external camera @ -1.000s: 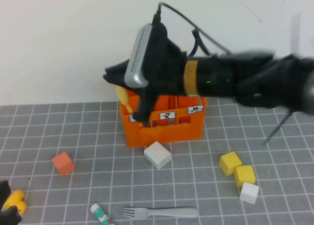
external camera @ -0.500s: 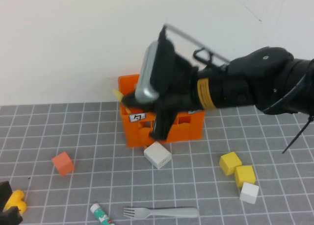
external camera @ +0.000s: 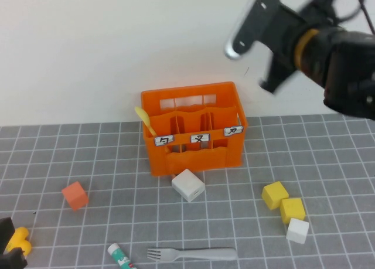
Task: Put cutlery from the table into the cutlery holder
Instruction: Pick up the fork
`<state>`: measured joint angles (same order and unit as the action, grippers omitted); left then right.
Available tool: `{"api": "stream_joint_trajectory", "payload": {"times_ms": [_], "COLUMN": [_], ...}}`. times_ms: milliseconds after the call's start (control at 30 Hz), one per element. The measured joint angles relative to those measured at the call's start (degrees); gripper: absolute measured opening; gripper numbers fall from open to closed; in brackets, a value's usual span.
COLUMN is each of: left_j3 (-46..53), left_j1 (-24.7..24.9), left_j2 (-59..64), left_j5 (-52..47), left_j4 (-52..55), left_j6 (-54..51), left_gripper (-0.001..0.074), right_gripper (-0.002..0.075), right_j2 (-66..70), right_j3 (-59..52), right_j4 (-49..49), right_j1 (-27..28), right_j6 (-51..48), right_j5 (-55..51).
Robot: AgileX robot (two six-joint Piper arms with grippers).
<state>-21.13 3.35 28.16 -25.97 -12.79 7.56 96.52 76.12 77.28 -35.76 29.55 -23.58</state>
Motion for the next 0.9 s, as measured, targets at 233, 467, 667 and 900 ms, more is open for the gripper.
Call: {"api": "stream_joint_trajectory", "payload": {"times_ms": [233,467,667,900], "left_j3": [0.0,0.0,0.0,0.0], "left_j1": [0.0,0.0,0.0,0.0], "left_j2": [0.0,0.0,0.0,0.0], "left_j5": [-0.1,-0.1,-0.1,-0.2], "left_j4": [-0.2,-0.4,-0.5,-0.6], "left_j6": [-0.1,-0.1,-0.4,-0.8], "left_gripper": [-0.0001,-0.0001,-0.0001,-0.0001], "right_gripper": [-0.0001,-0.0001,-0.0001,0.0148], "right_j2": [1.7,9.2,18.0,24.0], "right_j3": [0.0,0.0,0.0,0.0], "right_j4": [-71.0,-93.2,-98.5,-101.2], "right_j1": [-0.1,-6.1,-9.6,-9.7], "right_j6": [-63.2,-91.7,-101.4,-105.3], "right_j5": [-16.5,-20.1,-17.2,-15.3]}}
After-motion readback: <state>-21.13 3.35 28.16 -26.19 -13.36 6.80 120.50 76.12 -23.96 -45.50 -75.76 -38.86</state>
